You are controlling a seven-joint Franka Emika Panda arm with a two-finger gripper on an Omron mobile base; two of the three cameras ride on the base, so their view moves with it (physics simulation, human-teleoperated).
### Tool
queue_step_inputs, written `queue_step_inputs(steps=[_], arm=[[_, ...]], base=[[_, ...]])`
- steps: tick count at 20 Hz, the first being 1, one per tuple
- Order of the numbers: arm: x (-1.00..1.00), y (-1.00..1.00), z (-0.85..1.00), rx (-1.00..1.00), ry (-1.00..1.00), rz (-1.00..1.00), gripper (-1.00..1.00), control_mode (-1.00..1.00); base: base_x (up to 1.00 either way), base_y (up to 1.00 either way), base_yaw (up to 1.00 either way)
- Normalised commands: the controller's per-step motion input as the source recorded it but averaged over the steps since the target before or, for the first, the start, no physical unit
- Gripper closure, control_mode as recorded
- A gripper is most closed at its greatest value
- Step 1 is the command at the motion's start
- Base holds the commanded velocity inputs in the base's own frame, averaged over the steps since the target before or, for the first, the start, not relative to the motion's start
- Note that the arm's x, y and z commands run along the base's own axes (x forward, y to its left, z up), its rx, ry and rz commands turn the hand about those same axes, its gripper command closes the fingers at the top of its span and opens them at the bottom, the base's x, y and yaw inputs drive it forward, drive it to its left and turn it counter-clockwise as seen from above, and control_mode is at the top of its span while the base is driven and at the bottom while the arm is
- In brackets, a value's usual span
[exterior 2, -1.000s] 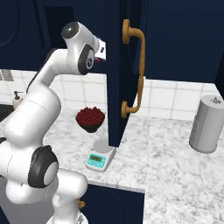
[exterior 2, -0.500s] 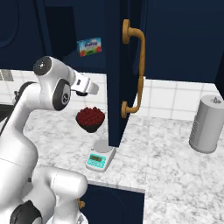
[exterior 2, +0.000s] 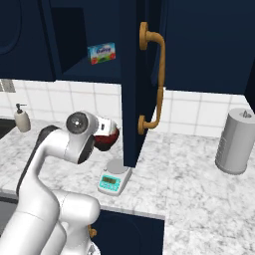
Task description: Pick the jam and place it on the digital scale for weighing, and close the cabinet.
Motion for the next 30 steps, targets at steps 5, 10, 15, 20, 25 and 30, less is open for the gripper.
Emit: queue_step_inputs(steps=[5, 10, 15, 20, 25, 30], arm=[[0.25, 0.00, -0.63, 0.00, -0.02, 0.38, 1.00, -1.00], [0.36, 0.05, -0.45, 0.00, -0.01, 0.21, 1.00, -1.00], [0.32, -0.23, -0.20, 0.00, 0.00, 0.10, 1.00, -1.00], [0.08, -0.46, -0.12, 0.00, -0.01, 0.03, 1.00, -1.00], [-0.15, -0.30, 0.00, -0.02, 0.00, -0.02, 1.00, -1.00], [-0.07, -0.37, -0.09, 0.00, 0.02, -0.02, 1.00, -1.00]], base=[[0.00, 0.00, 0.00], [0.00, 0.00, 0.00], [0.00, 0.00, 0.00], [0.00, 0.00, 0.00], [0.00, 0.00, 0.00], [0.00, 0.00, 0.00]])
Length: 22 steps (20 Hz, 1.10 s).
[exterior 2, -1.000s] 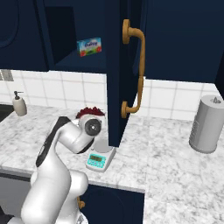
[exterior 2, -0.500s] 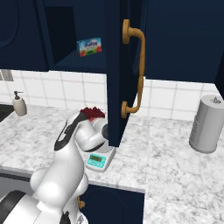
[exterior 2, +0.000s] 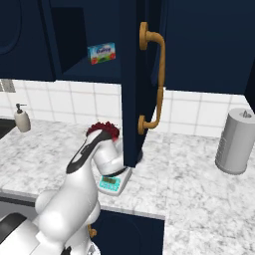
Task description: Pick the jam and place it on the digital scale for weighing, and close the cabinet.
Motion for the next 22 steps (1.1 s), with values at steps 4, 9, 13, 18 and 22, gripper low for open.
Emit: queue_step_inputs(steps=[4, 9, 13, 18, 22], arm=[[-0.23, -0.34, -0.18, 0.00, 0.05, 0.00, 1.00, -1.00], [-0.03, -0.02, -0.36, 0.00, 0.06, 0.00, 1.00, -1.00], [-0.02, 0.00, -0.33, 0.00, 0.12, 0.00, 1.00, -1.00], [-0.08, 0.00, -0.31, 0.00, 0.06, 0.00, 1.00, -1.00], [0.00, 0.00, -0.31, 0.00, -0.12, 0.00, 1.00, -1.00]], base=[[0.00, 0.00, 0.00], [0.00, 0.00, 0.00], [0.00, 0.00, 0.00], [0.00, 0.00, 0.00], [0.00, 0.00, 0.00]])
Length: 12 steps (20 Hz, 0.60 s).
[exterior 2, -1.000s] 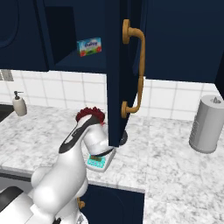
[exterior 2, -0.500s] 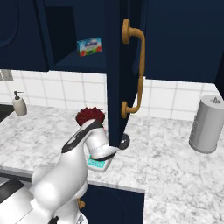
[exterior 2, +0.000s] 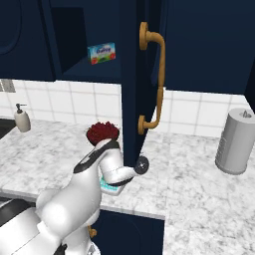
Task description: Pick the jam and place it on the digital scale for weighing, and close the cabinet.
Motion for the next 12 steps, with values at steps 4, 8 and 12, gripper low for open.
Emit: queue_step_inputs(steps=[4, 8, 12], arm=[[0.06, 0.00, -0.49, 0.00, -0.25, 0.01, 1.00, -1.00], [0.02, 0.10, -0.30, -0.01, -0.01, 0.02, 1.00, -1.00], [-0.14, 0.39, -0.08, -0.08, 0.01, 0.00, -1.00, -1.00]], base=[[0.00, 0.00, 0.00], [0.00, 0.00, 0.00], [0.00, 0.00, 0.00]])
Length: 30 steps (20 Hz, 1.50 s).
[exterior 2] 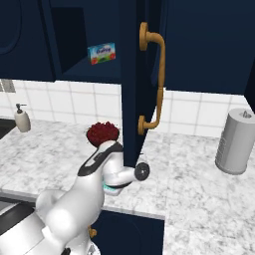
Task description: Pick the jam and place it on the digital scale for weighing, and close the cabinet.
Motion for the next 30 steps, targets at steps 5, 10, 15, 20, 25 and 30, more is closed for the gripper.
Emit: queue_step_inputs(steps=[5, 10, 15, 20, 25, 30], arm=[[-0.38, 0.09, -0.02, -0.02, 0.03, 0.00, -1.00, -1.00], [-0.13, 0.00, -0.02, 0.00, 0.01, 0.00, -1.00, -1.00], [-0.04, 0.00, -0.01, 0.00, -0.01, 0.00, -1.00, -1.00], [-0.52, -0.02, 0.05, 0.00, -0.16, 0.00, -1.00, -1.00], [-0.65, -0.13, 0.11, 0.01, -0.28, 0.00, -1.00, -1.00], [-0.65, -0.46, 0.51, 0.06, -0.59, 0.00, -1.00, -1.00]], base=[[0.00, 0.00, 0.00], [0.00, 0.00, 0.00], [0.00, 0.00, 0.00], [0.00, 0.00, 0.00], [0.00, 0.00, 0.00], [0.00, 0.00, 0.00]])
